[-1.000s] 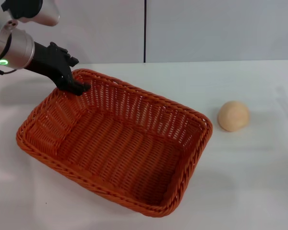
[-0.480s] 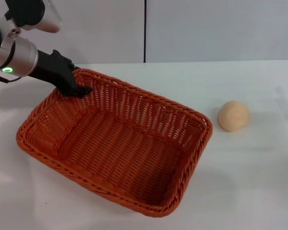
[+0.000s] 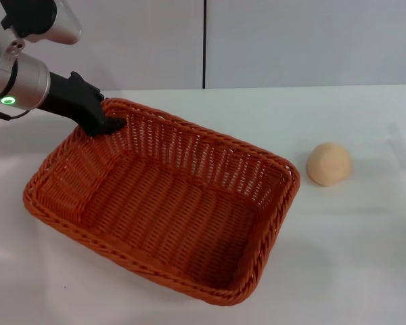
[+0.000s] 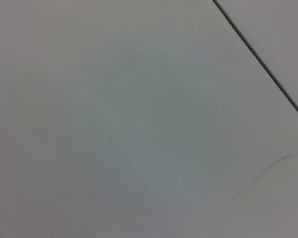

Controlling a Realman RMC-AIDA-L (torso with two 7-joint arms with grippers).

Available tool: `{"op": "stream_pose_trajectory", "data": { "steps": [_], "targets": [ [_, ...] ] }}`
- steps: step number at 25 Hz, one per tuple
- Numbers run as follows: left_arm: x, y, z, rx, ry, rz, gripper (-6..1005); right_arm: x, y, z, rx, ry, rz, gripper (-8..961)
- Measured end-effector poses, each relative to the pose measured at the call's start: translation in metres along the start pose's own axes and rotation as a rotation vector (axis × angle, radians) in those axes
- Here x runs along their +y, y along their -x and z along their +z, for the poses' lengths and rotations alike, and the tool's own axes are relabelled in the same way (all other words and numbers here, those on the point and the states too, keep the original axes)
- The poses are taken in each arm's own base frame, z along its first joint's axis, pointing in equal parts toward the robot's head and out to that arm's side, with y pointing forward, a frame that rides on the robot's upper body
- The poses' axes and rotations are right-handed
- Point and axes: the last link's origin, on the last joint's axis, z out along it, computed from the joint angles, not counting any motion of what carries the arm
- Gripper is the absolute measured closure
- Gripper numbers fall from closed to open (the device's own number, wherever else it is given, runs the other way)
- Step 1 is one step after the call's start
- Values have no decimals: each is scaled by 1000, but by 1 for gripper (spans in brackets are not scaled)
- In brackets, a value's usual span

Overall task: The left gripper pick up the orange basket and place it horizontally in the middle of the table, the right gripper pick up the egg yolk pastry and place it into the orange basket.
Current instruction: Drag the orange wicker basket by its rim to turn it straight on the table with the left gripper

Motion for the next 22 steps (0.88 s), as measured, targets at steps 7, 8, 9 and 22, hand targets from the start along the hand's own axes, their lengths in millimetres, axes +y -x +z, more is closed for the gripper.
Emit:
{"op": "stream_pose_trajectory", "data": {
  "steps": [7, 8, 9, 22],
  "targets": [
    [5, -3, -3, 16, 47, -76, 633, 0, -1, 0, 4, -4, 2, 286],
    [7, -4, -5, 22, 58, -83, 634, -1, -1, 0, 6, -6, 2, 286],
    [8, -6, -7, 30, 73, -94, 635, -1, -1, 0, 8, -9, 2, 287],
    [8, -14, -27, 103, 110, -292, 749, -1, -2, 2, 12, -10, 4, 290]
  ]
}}
